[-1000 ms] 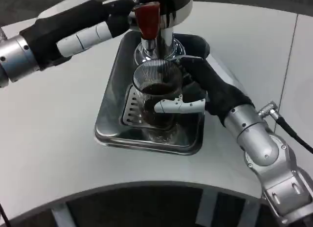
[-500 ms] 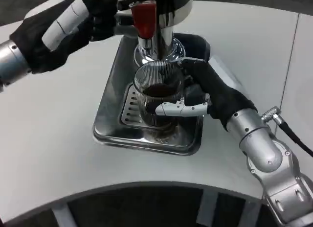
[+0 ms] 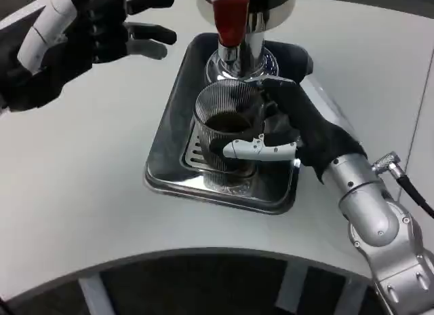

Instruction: Grasp the cup under the faucet to collect the drink, then remove the cup.

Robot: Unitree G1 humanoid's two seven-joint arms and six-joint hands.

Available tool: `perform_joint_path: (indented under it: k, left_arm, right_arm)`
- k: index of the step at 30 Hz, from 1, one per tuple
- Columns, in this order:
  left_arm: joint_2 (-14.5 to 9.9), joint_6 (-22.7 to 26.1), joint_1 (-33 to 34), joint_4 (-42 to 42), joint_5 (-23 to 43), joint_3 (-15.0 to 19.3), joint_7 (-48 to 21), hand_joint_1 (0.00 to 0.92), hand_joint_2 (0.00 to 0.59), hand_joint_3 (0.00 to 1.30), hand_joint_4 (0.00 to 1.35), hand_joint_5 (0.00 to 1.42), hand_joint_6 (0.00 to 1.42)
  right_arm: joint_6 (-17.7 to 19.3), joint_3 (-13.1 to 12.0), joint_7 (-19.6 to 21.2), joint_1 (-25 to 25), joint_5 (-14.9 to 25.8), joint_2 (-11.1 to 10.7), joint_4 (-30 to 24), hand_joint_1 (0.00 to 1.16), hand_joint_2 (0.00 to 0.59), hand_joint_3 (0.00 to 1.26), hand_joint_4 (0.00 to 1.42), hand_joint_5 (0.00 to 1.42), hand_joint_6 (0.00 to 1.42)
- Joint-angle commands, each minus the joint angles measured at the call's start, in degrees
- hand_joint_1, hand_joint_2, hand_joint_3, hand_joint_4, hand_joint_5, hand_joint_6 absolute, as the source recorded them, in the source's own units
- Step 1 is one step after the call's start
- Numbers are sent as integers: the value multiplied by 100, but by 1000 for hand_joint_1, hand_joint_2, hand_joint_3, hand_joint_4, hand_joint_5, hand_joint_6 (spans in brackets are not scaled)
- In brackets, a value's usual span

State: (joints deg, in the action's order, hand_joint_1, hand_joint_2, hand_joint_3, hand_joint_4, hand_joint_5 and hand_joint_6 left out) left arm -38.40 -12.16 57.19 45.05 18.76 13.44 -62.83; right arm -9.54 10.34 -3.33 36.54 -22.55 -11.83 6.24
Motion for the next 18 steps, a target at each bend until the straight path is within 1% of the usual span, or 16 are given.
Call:
perform_joint_path:
  k: [1,6,9,13,18]
  left_arm:
    - [-157,134,-294,-284,96,116,4,0,110,106,79,254,289]
    - [-231,150,-563,-554,107,205,85,0,110,106,79,246,284]
    - [-304,65,-809,-754,71,227,126,0,110,106,69,220,271]
    - [-369,-64,-1132,-1033,15,209,188,0,110,106,50,195,248]
    - [-409,-201,-1480,-1324,-28,170,267,0,110,118,36,170,221]
  right_arm:
    - [-87,-54,76,-242,-44,21,-290,969,217,798,919,1028,1053]
    - [-135,-96,103,-442,-82,41,-514,989,228,830,964,1078,1104]
    - [-170,-135,126,-564,-78,54,-642,995,229,845,990,1096,1124]
    - [-229,-172,148,-700,-77,76,-812,998,230,871,998,1120,1147]
    - [-311,-203,119,-845,-78,79,-1035,999,228,873,1010,1126,1166]
